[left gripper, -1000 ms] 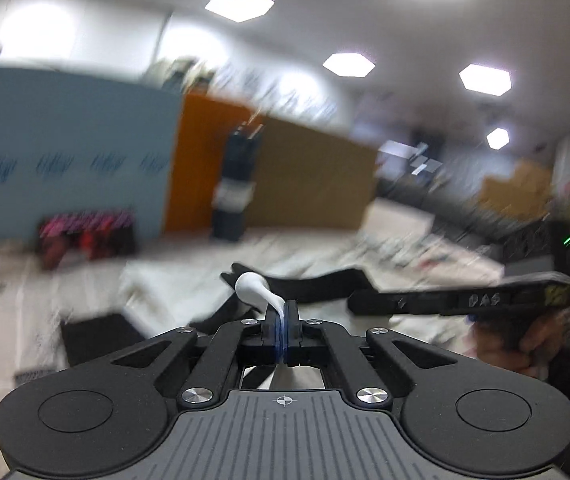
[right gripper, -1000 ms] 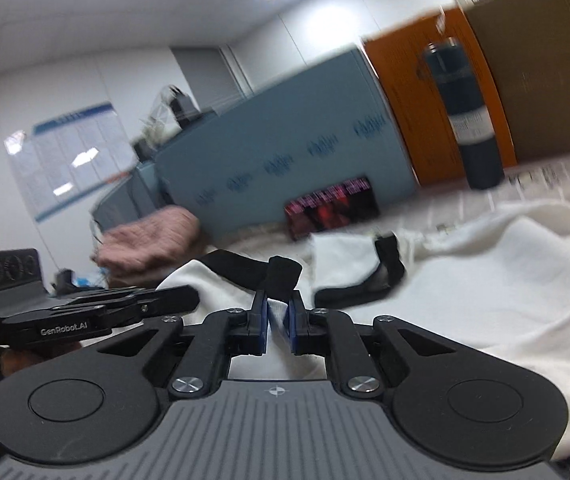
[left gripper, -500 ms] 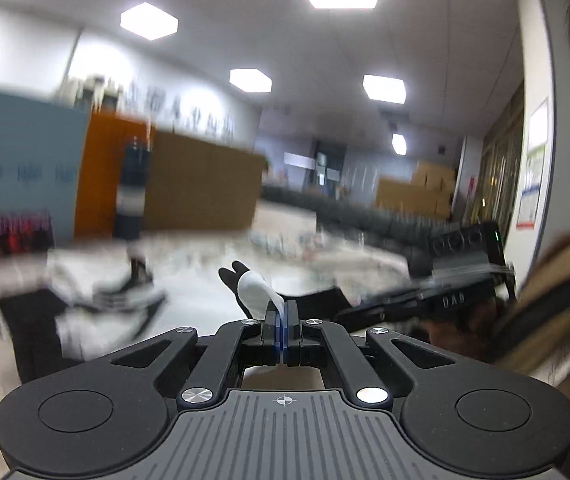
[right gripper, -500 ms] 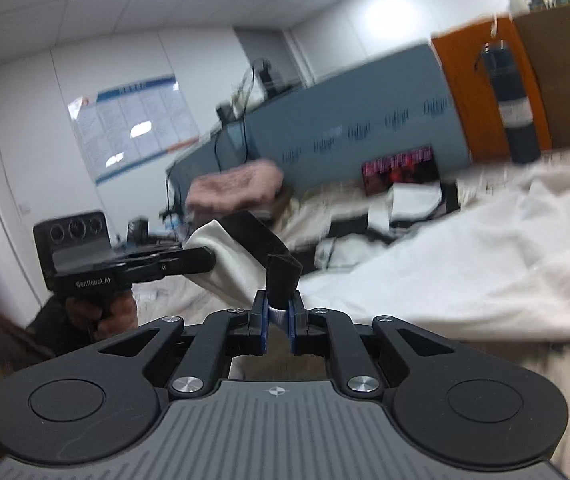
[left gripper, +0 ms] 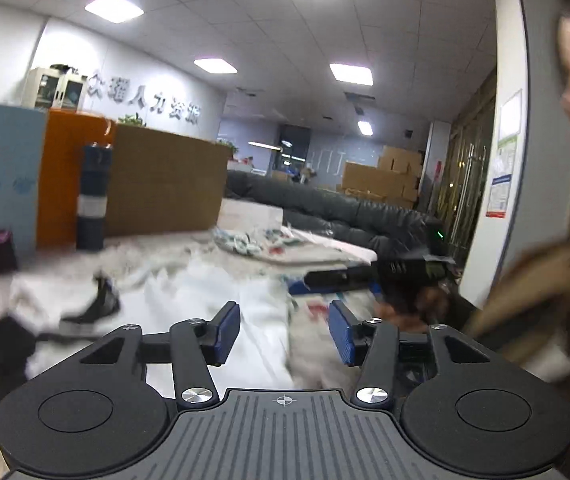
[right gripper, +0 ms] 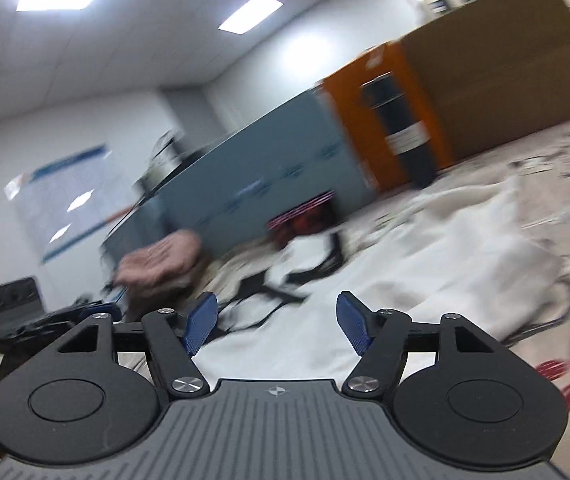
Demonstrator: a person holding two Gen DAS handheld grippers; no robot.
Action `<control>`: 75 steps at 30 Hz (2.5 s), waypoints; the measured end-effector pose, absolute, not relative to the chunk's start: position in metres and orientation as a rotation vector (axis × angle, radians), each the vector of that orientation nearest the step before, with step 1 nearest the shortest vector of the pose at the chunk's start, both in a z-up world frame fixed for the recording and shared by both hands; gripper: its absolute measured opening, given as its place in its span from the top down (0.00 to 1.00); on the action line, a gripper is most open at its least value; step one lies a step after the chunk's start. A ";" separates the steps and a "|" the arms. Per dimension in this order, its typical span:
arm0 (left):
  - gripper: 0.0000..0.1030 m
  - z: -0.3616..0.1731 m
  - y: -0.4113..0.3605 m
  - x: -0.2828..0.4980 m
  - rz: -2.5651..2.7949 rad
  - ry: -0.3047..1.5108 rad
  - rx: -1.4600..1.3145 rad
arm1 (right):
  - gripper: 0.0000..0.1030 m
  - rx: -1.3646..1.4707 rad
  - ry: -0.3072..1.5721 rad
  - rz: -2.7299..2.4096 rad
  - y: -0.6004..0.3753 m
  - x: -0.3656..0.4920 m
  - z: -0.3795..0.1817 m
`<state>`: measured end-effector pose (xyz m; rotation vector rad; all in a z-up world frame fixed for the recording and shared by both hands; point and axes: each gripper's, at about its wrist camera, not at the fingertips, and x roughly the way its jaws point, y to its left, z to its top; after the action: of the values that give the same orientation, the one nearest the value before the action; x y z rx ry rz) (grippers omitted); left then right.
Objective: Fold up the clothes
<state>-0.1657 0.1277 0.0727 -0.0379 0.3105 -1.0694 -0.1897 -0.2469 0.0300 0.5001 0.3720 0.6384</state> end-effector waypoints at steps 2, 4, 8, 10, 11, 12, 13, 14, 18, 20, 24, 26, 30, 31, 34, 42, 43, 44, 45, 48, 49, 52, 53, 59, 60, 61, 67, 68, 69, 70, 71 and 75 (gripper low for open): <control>0.53 0.072 0.089 -0.126 -1.105 0.376 -0.001 | 0.38 0.551 0.353 0.554 -0.265 -0.185 0.026; 0.53 0.066 0.047 -0.085 -1.139 0.474 0.038 | 0.36 0.583 0.337 0.484 -0.281 -0.184 0.021; 0.53 0.029 -0.022 -0.031 -1.178 0.728 0.075 | 0.35 0.644 0.311 0.367 -0.310 -0.187 0.010; 0.53 0.007 -0.046 -0.013 -1.159 0.829 0.090 | 0.35 0.673 0.306 0.331 -0.323 -0.189 0.003; 0.53 -0.001 -0.052 -0.010 -1.149 0.858 0.079 | 0.34 0.683 0.305 0.314 -0.329 -0.191 0.000; 0.53 -0.007 -0.054 -0.011 -1.159 0.872 0.047 | 0.34 0.686 0.307 0.300 -0.334 -0.193 -0.002; 0.54 -0.009 -0.056 -0.012 -1.190 0.874 0.008 | 0.34 0.686 0.309 0.285 -0.338 -0.194 -0.004; 0.54 -0.010 -0.057 -0.013 -1.228 0.870 -0.023 | 0.33 0.687 0.311 0.270 -0.342 -0.195 -0.006; 0.69 -0.006 -0.078 -0.033 -1.365 0.814 -0.013 | 0.33 0.692 0.302 0.226 -0.355 -0.194 -0.007; 0.68 -0.003 -0.101 -0.047 -1.450 0.790 0.043 | 0.33 0.684 0.284 0.210 -0.360 -0.191 -0.005; 0.66 -0.006 -0.129 -0.086 -1.593 0.797 0.149 | 0.33 0.629 0.261 0.175 -0.369 -0.181 0.007; 0.65 0.001 -0.122 -0.102 -1.619 0.750 0.171 | 0.32 0.598 0.254 0.174 -0.373 -0.170 0.017; 0.64 0.021 -0.085 -0.115 -1.548 0.620 0.181 | 0.30 0.539 0.280 0.193 -0.371 -0.137 0.037; 0.64 0.027 -0.070 -0.112 -1.496 0.582 0.174 | 0.30 0.525 0.292 0.202 -0.369 -0.126 0.041; 0.49 0.041 -0.018 -0.097 -1.263 0.495 0.149 | 0.29 0.496 0.341 0.230 -0.358 -0.091 0.047; 0.36 0.036 0.090 -0.061 -0.521 0.454 0.275 | 0.29 0.473 0.438 0.262 -0.325 -0.005 0.039; 0.35 0.033 0.096 -0.058 -0.492 0.463 0.291 | 0.29 0.465 0.453 0.259 -0.321 0.005 0.036; 0.35 0.031 0.101 -0.055 -0.474 0.473 0.294 | 0.29 0.462 0.469 0.252 -0.318 0.014 0.034; 0.35 0.029 0.105 -0.051 -0.457 0.482 0.292 | 0.29 0.463 0.485 0.244 -0.315 0.022 0.031; 0.34 0.025 0.104 -0.045 -0.437 0.498 0.332 | 0.29 0.469 0.511 0.234 -0.310 0.040 0.024; 0.34 0.024 0.100 -0.045 -0.443 0.506 0.344 | 0.29 0.470 0.518 0.234 -0.309 0.045 0.022; 0.31 0.015 0.086 -0.038 -0.464 0.522 0.385 | 0.29 0.470 0.540 0.231 -0.307 0.057 0.017; 0.31 0.012 0.081 -0.035 -0.463 0.524 0.405 | 0.29 0.468 0.547 0.227 -0.306 0.061 0.015; 0.30 -0.003 0.063 -0.024 -0.448 0.546 0.497 | 0.29 0.469 0.562 0.204 -0.307 0.073 0.004; 0.30 -0.005 0.062 -0.022 -0.448 0.552 0.502 | 0.29 0.475 0.563 0.205 -0.308 0.073 0.003; 0.30 -0.006 0.060 -0.020 -0.449 0.558 0.507 | 0.29 0.480 0.563 0.205 -0.309 0.074 0.001; 0.30 -0.011 0.055 -0.002 -0.451 0.579 0.498 | 0.29 0.495 0.568 0.215 -0.311 0.075 -0.004; 0.30 -0.011 0.055 0.002 -0.451 0.581 0.491 | 0.29 0.494 0.570 0.216 -0.311 0.075 -0.005; 0.30 -0.011 0.055 0.005 -0.453 0.583 0.481 | 0.29 0.493 0.572 0.217 -0.311 0.076 -0.005; 0.30 -0.010 0.055 0.008 -0.460 0.587 0.466 | 0.29 0.491 0.574 0.217 -0.311 0.076 -0.006; 0.30 -0.009 0.054 0.010 -0.471 0.587 0.459 | 0.29 0.493 0.577 0.218 -0.312 0.076 -0.006; 0.30 -0.005 0.048 0.017 -0.530 0.580 0.410 | 0.30 0.501 0.591 0.205 -0.314 0.078 -0.011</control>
<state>0.0173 0.0476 -0.0045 0.4105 0.5799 -0.5297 0.0783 -0.3139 -0.0106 0.5013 0.5914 0.2047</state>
